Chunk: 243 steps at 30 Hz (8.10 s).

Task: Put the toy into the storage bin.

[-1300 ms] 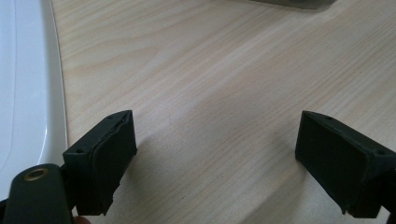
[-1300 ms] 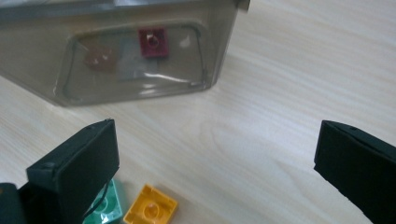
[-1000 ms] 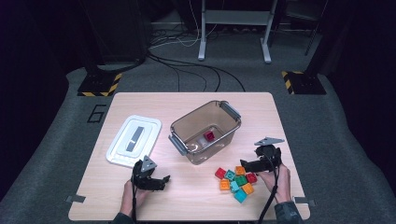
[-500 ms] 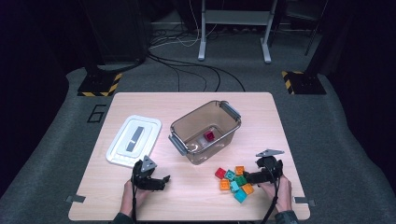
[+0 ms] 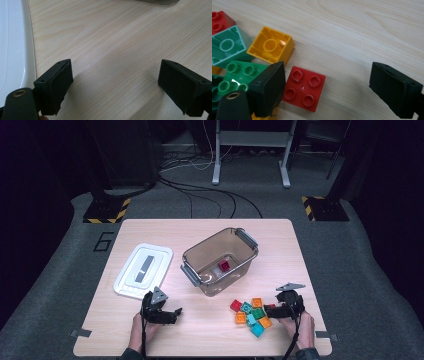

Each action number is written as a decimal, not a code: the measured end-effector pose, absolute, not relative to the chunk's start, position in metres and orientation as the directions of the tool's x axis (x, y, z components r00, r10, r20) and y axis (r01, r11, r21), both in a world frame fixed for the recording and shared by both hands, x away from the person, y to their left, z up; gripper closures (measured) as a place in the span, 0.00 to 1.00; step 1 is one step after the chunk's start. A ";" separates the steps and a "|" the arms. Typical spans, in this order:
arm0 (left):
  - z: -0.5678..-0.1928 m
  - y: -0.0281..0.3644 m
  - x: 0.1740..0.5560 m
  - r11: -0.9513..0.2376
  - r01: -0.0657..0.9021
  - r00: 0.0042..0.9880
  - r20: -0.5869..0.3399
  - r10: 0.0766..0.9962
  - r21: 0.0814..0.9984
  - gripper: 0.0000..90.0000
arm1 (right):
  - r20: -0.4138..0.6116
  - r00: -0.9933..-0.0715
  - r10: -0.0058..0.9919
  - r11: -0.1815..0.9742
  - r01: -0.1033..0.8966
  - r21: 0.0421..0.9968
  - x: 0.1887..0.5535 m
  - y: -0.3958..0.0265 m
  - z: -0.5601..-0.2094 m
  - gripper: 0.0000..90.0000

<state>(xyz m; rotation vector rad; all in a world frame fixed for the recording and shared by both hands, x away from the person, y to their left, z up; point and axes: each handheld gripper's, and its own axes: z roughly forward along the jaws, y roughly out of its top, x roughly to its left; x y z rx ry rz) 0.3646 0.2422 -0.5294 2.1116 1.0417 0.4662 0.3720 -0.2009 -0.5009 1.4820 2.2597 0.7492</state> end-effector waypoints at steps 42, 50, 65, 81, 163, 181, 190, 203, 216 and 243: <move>-0.529 0.243 0.365 -0.418 0.529 0.611 0.010 0.791 0.739 0.14 | -0.009 -0.330 0.944 0.269 0.753 0.600 0.379 -0.216 -0.498 0.64; -0.529 0.243 0.365 -0.417 0.529 0.611 0.009 0.791 0.739 0.14 | -0.015 -0.346 0.938 0.282 0.736 0.615 0.390 -0.213 -0.493 0.64; -0.529 0.243 0.365 -0.417 0.530 0.611 0.008 0.792 0.739 0.13 | -0.017 -0.348 0.937 0.278 0.717 0.639 0.410 -0.212 -0.474 0.64; -0.529 0.243 0.365 -0.422 0.532 0.612 0.011 0.791 0.734 0.14 | -0.029 -0.343 0.939 0.273 0.692 0.668 0.425 -0.214 -0.449 0.64; -0.529 0.243 0.365 -0.416 0.529 0.611 0.009 0.792 0.740 0.14 | -0.131 -0.528 0.839 0.449 0.535 0.716 0.499 -0.111 -0.354 0.64; -0.528 0.243 0.365 -0.424 0.531 0.613 0.013 0.790 0.734 0.14 | -0.106 -0.504 0.857 0.409 0.541 0.735 0.486 -0.119 -0.348 0.12; -0.528 0.243 0.365 -0.424 0.532 0.614 0.011 0.789 0.733 0.14 | -0.092 -0.497 0.863 0.390 0.537 0.748 0.466 -0.140 -0.350 0.03; -0.529 0.243 0.365 -0.422 0.530 0.614 0.011 0.789 0.736 0.14 | -0.068 -0.483 0.873 0.366 0.558 0.745 0.436 -0.165 -0.369 0.00; -0.528 0.243 0.365 -0.425 0.531 0.615 0.012 0.789 0.733 0.14 | -0.024 -0.496 0.868 0.369 0.612 0.700 0.417 -0.165 -0.414 0.00; -0.529 0.243 0.365 -0.420 0.528 0.613 0.011 0.790 0.738 0.14 | 0.012 -0.496 0.868 0.395 0.706 0.588 0.400 -0.161 -0.482 0.02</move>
